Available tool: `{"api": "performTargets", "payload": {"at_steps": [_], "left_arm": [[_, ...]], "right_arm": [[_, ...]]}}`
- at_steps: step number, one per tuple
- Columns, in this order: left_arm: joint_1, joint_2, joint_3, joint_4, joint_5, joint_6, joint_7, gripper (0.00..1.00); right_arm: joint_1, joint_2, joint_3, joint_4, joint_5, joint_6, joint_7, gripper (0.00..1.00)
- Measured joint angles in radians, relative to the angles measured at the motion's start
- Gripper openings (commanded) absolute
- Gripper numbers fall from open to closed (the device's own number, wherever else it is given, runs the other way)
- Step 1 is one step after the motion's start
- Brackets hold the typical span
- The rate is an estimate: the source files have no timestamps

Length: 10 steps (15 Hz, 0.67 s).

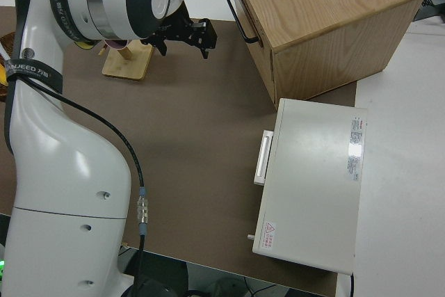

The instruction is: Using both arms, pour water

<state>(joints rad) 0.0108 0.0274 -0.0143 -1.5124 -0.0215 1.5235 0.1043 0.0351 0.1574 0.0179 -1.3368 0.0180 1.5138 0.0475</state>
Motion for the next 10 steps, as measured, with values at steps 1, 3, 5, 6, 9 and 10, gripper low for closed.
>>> {"api": "performTargets", "payload": {"at_steps": [1,3,5,6,9,10], "left_arm": [[0.0,0.002,-0.001,0.0,0.0,0.0,0.0,1.0],[0.0,0.002,-0.001,0.0,0.0,0.0,0.0,1.0],[0.0,0.002,-0.001,0.0,0.0,0.0,0.0,1.0],[0.001,0.002,0.0,0.0,0.001,0.0,0.0,1.0],[0.004,0.002,0.001,0.0,0.012,0.0,0.0,1.0],[0.009,0.002,0.004,0.0,0.023,0.0,0.0,1.0]], "right_arm": [[0.0,-0.001,0.0,0.0,0.0,0.0,0.0,1.0],[-0.033,-0.001,-0.008,0.0,-0.001,0.0,-0.001,1.0],[-0.055,-0.002,-0.012,0.0,-0.001,0.0,-0.003,1.0],[-0.055,-0.002,-0.01,0.0,-0.001,0.0,-0.003,1.0],[-0.054,-0.004,-0.003,0.0,-0.001,0.0,-0.003,1.0],[-0.054,-0.004,0.0,0.0,0.0,0.0,-0.003,1.0]]}}
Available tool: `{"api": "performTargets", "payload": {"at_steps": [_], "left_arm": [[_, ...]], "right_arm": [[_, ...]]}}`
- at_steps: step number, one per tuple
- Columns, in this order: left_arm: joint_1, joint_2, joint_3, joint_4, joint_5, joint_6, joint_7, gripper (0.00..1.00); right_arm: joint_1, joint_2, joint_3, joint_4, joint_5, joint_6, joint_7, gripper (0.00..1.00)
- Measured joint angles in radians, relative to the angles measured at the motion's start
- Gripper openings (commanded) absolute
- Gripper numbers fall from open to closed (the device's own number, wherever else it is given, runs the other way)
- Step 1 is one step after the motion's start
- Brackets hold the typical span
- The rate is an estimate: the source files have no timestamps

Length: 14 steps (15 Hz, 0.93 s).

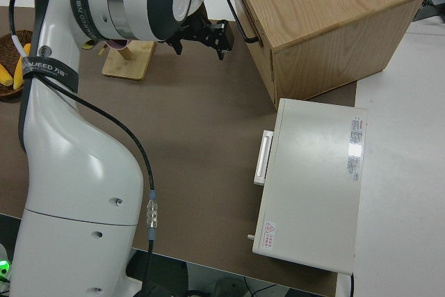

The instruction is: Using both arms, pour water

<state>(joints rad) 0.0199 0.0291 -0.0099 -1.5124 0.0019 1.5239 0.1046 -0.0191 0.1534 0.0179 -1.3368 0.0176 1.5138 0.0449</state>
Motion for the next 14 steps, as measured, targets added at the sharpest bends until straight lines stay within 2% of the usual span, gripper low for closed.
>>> {"api": "performTargets", "payload": {"at_steps": [2,4,6,8,11,14], "left_arm": [[0.016,0.001,0.012,0.0,0.008,0.012,0.01,1.0],[0.067,0.009,0.022,0.0,0.009,0.026,0.065,1.0],[0.13,0.017,0.027,0.0,0.009,0.055,0.144,1.0],[0.209,0.023,0.031,0.0,0.009,0.09,0.252,1.0],[0.308,0.046,0.035,0.0,0.009,0.159,0.372,1.0],[0.389,0.077,0.036,0.001,-0.004,0.215,0.488,1.0]], "right_arm": [[0.001,0.0,0.005,0.0,0.0,0.0,0.0,1.0],[0.011,0.0,0.016,-0.01,0.001,0.0,0.0,1.0],[0.045,0.002,0.026,-0.04,0.002,0.0,-0.001,0.998],[0.113,0.011,0.031,-0.078,0.003,0.021,0.001,0.998],[0.2,0.055,0.033,-0.124,0.025,0.142,0.013,0.998],[0.233,0.102,0.033,-0.132,0.033,0.254,0.013,0.998]]}}
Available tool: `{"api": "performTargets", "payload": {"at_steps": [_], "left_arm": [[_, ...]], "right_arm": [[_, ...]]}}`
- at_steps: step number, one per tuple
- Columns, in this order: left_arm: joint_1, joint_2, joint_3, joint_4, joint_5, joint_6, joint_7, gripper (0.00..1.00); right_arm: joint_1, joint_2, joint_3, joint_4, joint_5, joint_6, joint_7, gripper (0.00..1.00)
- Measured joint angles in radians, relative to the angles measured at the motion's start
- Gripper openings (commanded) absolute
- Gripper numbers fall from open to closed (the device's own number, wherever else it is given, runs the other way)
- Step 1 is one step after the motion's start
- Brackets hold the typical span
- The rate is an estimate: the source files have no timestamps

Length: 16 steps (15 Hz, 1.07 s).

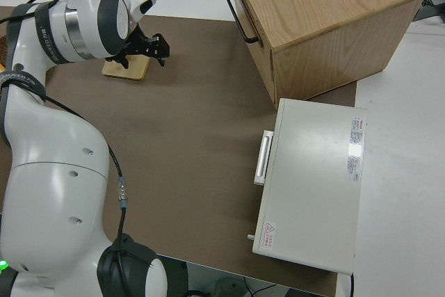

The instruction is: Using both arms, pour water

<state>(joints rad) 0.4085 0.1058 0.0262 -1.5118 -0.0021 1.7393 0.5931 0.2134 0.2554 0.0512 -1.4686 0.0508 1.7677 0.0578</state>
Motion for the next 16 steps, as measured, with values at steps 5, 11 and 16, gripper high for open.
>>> {"api": "performTargets", "payload": {"at_steps": [5,11,16], "left_arm": [[0.137,0.052,0.0,0.0,-0.133,0.168,0.191,1.0],[0.201,0.157,-0.001,-0.002,-0.392,0.382,0.318,1.0],[0.202,0.222,-0.018,-0.003,-0.529,0.534,0.396,1.0]], "right_arm": [[0.054,0.11,0.001,0.0,0.001,0.221,0.0,0.998],[0.085,0.197,0.002,0.028,0.0,0.417,-0.029,0.99],[0.097,0.28,0.001,0.088,-0.001,0.582,-0.124,0.917]]}}
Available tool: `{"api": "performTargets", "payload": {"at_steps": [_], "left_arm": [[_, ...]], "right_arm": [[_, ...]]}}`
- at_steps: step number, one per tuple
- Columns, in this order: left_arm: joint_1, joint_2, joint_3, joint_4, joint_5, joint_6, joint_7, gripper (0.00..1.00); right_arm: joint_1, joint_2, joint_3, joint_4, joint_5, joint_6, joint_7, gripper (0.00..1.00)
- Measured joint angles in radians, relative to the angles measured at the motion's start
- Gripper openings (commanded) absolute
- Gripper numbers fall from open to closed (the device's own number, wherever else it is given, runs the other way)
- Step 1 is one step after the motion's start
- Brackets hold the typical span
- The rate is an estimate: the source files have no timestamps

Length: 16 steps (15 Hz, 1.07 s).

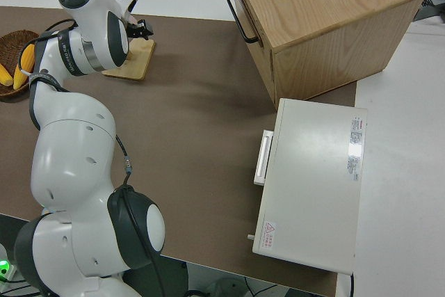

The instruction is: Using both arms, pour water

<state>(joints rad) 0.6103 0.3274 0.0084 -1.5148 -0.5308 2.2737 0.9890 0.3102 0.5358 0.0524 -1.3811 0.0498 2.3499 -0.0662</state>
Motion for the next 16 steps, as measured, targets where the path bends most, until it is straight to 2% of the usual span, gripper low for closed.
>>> {"api": "performTargets", "payload": {"at_steps": [1,3,5,9,11,12,16], "left_arm": [[-0.001,0.007,-0.007,0.0,-0.008,0.024,0.0,1.0],[-0.001,0.019,-0.021,0.0,-0.03,0.06,0.0,1.0],[-0.001,0.029,-0.031,0.0,-0.045,0.093,0.0,1.0],[-0.002,0.034,-0.043,0.0,-0.052,0.121,-0.024,1.0],[-0.005,0.036,-0.047,0.0,-0.052,0.123,-0.054,1.0],[-0.007,0.038,-0.05,0.0,-0.052,0.126,-0.06,1.0],[-0.012,0.051,-0.052,-0.001,-0.052,0.152,-0.064,0.99]], "right_arm": [[-0.001,0.012,-0.002,0.01,0.0,0.027,-0.027,0.846],[-0.004,0.029,-0.007,0.026,0.0,0.069,-0.068,0.62],[-0.004,0.037,-0.009,0.036,0.0,0.086,-0.086,0.436],[-0.001,0.038,-0.005,0.041,-0.005,0.088,-0.094,0.245],[0.0,0.038,-0.005,0.042,-0.005,0.088,-0.095,0.061],[0.001,0.038,-0.004,0.043,-0.005,0.088,-0.095,0.001],[0.001,0.039,-0.01,0.043,-0.014,0.087,-0.095,0.0]]}}
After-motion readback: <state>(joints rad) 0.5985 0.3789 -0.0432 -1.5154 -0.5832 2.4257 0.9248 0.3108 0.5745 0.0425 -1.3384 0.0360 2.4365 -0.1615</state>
